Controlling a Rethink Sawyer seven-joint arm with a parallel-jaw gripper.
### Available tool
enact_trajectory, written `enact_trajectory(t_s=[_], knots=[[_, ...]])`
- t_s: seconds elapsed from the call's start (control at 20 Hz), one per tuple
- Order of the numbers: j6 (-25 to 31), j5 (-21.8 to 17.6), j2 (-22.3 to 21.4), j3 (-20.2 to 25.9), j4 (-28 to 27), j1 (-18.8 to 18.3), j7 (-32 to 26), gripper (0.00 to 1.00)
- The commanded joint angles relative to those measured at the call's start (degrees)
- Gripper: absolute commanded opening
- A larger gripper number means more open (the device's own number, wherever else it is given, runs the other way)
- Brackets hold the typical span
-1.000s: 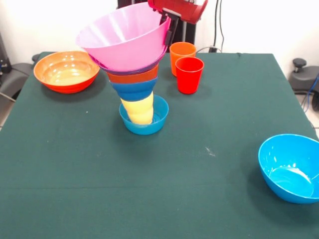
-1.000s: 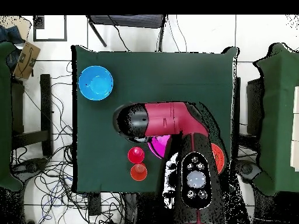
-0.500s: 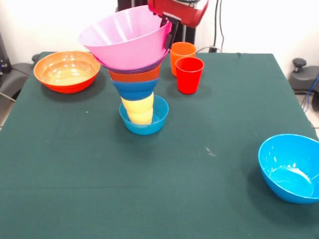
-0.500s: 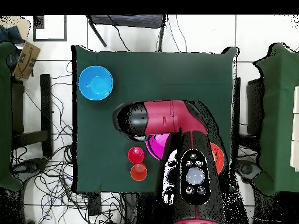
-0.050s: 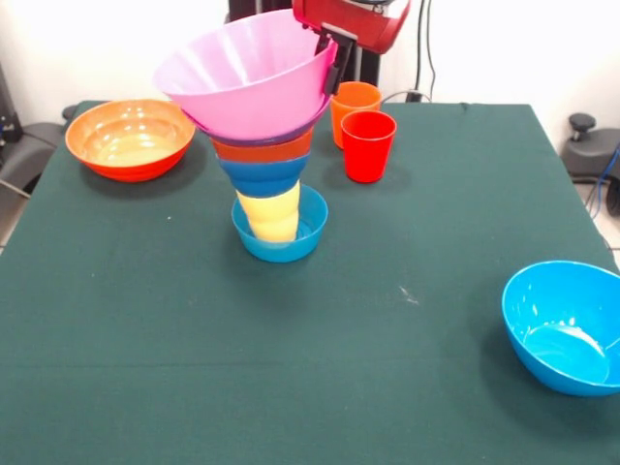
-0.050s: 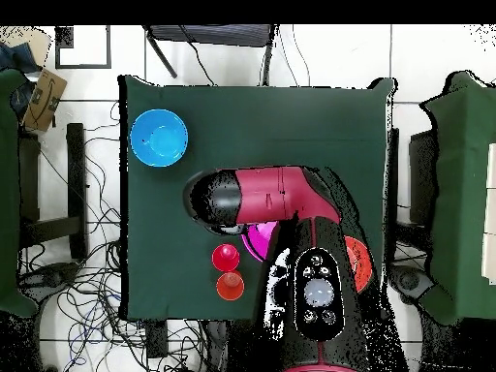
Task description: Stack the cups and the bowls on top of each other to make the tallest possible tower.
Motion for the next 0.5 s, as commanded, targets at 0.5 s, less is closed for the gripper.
enact_trajectory(t_s=[0.5], knots=[[0.4, -1.7, 4.7, 1.5, -5.4, 1.1, 0.9, 0.00]])
